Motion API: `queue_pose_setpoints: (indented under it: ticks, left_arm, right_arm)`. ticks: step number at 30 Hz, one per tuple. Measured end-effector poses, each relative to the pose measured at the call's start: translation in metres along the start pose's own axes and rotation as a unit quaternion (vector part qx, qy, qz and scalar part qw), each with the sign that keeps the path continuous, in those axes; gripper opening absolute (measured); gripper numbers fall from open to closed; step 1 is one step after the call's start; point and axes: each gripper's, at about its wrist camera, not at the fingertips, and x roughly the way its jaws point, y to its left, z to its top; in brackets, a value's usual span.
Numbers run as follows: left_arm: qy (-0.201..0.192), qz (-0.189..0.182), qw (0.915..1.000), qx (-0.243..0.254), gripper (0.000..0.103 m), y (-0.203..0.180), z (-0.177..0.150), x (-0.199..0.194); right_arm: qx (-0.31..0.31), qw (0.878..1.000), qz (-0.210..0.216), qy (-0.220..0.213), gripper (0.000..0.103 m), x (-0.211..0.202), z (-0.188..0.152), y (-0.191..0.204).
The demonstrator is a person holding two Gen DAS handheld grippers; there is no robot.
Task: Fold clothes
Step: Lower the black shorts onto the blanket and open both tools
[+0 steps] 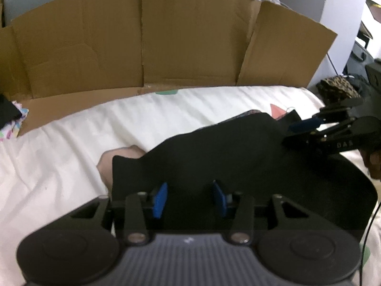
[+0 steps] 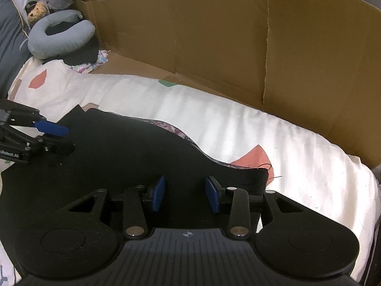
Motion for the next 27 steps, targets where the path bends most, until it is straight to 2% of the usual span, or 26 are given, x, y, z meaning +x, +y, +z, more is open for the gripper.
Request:
queue_pose_setpoints:
  ticks: [4,12,15,20,25,27]
  left_arm:
    - [0.002,0.001,0.9997,-0.023,0.047,0.009,-0.003,-0.006]
    - [0.013,0.033,0.9992,-0.017,0.045,0.013,-0.015,-0.02]
    - [0.018,0.047,0.9981,-0.036,0.042,0.022,-0.021,-0.027]
    - [0.008,0.061,0.9957,-0.068,0.042,0.034,-0.029,-0.049]
    - [0.006,0.053,0.9948,-0.087,0.043,0.031,-0.033,-0.07]
    - [0.007,0.037,0.995,-0.093,0.043,0.024,-0.038,-0.074]
  right_arm:
    - [0.004,1.0,-0.002,0.002,0.044,0.0,-0.001,-0.002]
    - [0.021,1.0,-0.009,0.006,0.044,-0.006,-0.009,-0.012]
    - [0.027,1.0,-0.012,0.008,0.044,-0.01,-0.011,-0.016]
    - [0.045,0.999,-0.028,0.006,0.044,-0.021,-0.013,-0.023]
    - [0.053,0.998,-0.014,-0.015,0.044,-0.044,-0.015,-0.014]
    - [0.052,0.999,-0.005,-0.014,0.044,-0.049,-0.019,-0.006]
